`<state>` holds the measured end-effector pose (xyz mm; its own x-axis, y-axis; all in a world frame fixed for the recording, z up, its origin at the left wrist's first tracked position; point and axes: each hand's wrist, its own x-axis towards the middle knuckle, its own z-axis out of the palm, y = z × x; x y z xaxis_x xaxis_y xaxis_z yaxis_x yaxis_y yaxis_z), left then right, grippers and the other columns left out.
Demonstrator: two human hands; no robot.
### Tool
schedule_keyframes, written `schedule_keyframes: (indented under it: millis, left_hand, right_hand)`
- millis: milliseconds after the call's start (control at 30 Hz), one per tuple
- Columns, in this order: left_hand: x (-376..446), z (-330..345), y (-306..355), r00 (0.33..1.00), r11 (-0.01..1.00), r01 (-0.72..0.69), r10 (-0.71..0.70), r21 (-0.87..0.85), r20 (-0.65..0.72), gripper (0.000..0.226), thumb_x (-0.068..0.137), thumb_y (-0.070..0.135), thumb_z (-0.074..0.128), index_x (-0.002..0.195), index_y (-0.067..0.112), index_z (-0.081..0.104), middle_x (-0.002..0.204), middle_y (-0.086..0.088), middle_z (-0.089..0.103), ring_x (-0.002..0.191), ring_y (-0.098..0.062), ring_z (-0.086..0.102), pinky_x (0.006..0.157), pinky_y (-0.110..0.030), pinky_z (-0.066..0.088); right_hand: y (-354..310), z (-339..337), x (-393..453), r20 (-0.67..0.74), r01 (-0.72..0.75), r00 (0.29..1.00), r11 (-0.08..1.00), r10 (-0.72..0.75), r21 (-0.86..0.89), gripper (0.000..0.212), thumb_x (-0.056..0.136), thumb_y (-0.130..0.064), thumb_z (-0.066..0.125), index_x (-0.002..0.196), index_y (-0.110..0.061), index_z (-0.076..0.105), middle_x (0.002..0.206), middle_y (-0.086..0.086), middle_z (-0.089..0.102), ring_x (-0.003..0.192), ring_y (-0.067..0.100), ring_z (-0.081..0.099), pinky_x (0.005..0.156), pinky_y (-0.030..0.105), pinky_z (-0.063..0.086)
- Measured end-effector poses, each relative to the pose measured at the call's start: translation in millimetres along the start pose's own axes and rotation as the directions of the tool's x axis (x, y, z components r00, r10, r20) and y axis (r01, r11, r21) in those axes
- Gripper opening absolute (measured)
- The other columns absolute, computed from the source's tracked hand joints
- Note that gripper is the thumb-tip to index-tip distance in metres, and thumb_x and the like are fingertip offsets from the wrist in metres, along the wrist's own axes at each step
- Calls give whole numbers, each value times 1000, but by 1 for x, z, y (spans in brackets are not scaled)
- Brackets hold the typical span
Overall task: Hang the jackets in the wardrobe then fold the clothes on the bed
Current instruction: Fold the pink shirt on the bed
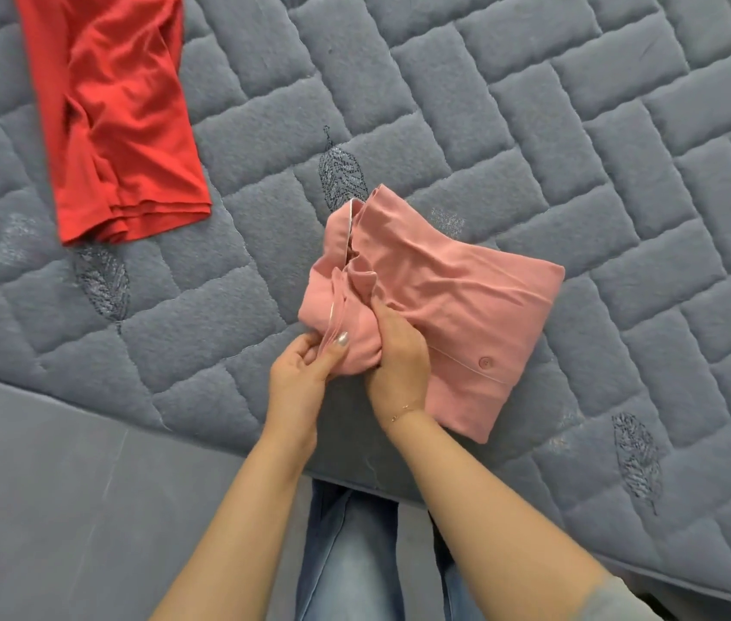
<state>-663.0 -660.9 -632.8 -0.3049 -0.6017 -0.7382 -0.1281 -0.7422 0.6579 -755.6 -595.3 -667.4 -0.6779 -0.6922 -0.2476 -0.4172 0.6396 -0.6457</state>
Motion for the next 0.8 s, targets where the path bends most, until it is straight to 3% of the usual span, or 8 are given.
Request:
schedule_keyframes:
  millis: [100,167,233,300,433,533,633,800]
  left_hand:
    - [-12,3,17,985,983,-150,140,105,97,17,90,9,66,105,17,70,108,1,74,107,-9,65,89,-18,50]
    - [-22,6,31,963,961,-246,227,125,148,19,92,17,62,108,24,71,119,3,71,118,-8,60,94,-19,46]
    - [-33,10,46,962,971,-239,231,33,147,26,92,26,54,113,27,68,129,3,66,126,-10,56,101,-28,41]
    - [-46,15,56,961,977,-212,215,-34,174,32,91,27,48,120,24,64,133,1,63,129,-11,53,107,-35,35]
    - [-75,42,60,939,964,-266,260,-2,226,38,92,18,45,128,19,57,136,0,61,133,-11,50,111,-38,29]
    - [-87,72,48,927,957,-290,276,18,256,36,94,11,47,128,17,57,136,1,61,134,-11,49,111,-37,30]
    - [-82,104,22,942,965,-256,239,47,235,36,93,14,55,129,19,58,135,4,61,129,-5,52,108,-30,37]
    - [-52,158,-63,997,948,-6,-19,319,77,47,95,18,62,139,20,46,145,0,48,127,-9,49,99,-24,38]
  right_hand:
    - [0,-31,8,4,-75,997,988,75,135,56,74,5,58,126,-14,65,113,7,72,102,31,65,84,42,52]
    - [4,-62,7,64,-188,982,930,177,316,35,82,0,64,113,-14,69,107,11,73,95,33,66,83,50,52]
    - [5,-102,2,142,-307,951,770,275,560,15,86,-8,70,97,-19,72,103,12,74,90,22,66,84,52,53]
    - [11,-149,-2,179,-350,931,630,319,693,14,86,-8,71,91,-21,73,97,4,76,88,11,68,77,36,59]
    - [37,-242,0,363,-472,868,336,338,815,29,76,-7,75,105,-8,71,100,9,75,90,21,73,72,32,60]
    - [71,-288,25,542,-631,774,331,327,702,51,73,-15,73,122,-3,65,114,15,71,99,25,71,73,33,60]
    - [115,-301,66,595,-695,719,377,360,611,52,81,-15,67,132,-5,59,120,13,67,99,23,68,86,36,57]
    - [206,-287,84,359,-680,725,529,588,508,71,92,-18,65,152,-13,28,137,5,55,111,17,56,90,31,44]
